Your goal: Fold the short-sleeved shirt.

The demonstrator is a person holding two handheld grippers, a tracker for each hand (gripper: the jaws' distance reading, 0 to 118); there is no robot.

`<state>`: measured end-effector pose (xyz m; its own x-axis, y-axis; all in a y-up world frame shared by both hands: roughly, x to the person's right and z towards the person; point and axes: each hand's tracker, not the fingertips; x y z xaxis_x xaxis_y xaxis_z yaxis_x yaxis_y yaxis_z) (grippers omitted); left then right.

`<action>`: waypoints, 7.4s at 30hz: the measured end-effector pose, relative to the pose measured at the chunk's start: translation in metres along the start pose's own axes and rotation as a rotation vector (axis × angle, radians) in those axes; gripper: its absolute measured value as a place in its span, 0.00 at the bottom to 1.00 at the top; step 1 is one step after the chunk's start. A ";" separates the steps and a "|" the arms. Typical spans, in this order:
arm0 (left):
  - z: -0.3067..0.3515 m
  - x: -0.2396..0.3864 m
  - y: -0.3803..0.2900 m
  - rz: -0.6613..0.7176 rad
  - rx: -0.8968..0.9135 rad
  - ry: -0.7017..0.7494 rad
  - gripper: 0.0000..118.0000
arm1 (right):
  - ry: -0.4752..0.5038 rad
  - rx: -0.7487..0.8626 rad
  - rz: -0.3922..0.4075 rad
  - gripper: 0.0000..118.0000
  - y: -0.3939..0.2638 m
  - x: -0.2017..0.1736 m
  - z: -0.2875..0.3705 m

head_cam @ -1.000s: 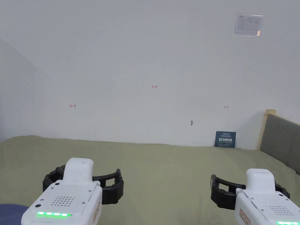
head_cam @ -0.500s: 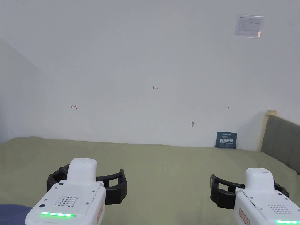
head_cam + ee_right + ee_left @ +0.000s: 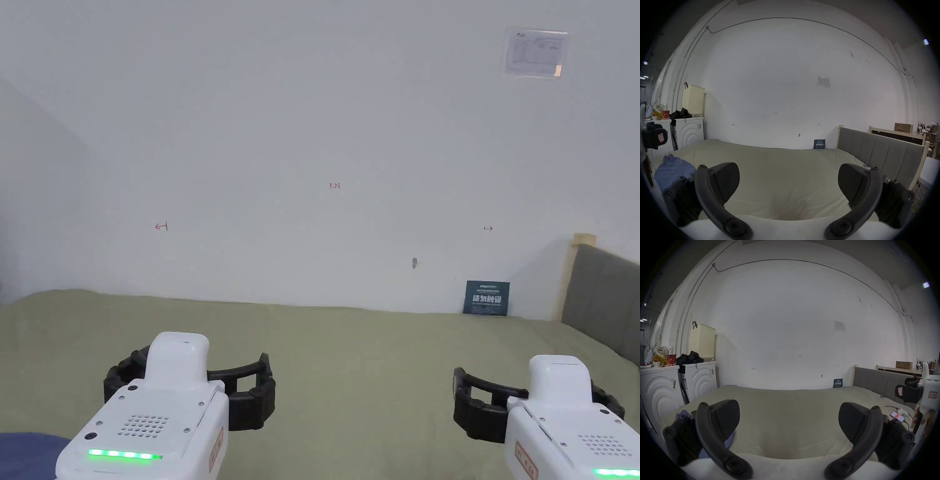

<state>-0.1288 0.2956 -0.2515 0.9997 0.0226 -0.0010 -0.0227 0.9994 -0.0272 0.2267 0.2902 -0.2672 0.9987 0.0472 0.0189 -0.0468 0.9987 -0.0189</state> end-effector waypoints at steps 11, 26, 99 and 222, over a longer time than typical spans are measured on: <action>-0.003 0.001 -0.002 -0.018 -0.013 0.010 0.99 | 0.000 -0.026 -0.010 0.98 -0.002 0.002 -0.005; -0.006 -0.010 -0.004 -0.047 -0.041 0.057 0.00 | 0.026 -0.125 -0.003 0.00 0.012 -0.009 -0.009; -0.227 -0.346 -0.060 0.269 -0.971 0.031 0.01 | 0.426 -0.506 0.108 0.00 -0.123 -0.213 -0.161; -0.220 -0.123 -0.026 0.250 -0.760 -0.188 0.04 | 0.170 -0.717 -0.203 0.03 -0.076 0.055 -0.166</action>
<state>-0.2512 0.2608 -0.4701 0.9470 0.3136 0.0688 -0.1713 0.6746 -0.7180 0.2887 0.2139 -0.4311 0.9784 -0.1973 -0.0623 0.1039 0.7287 -0.6769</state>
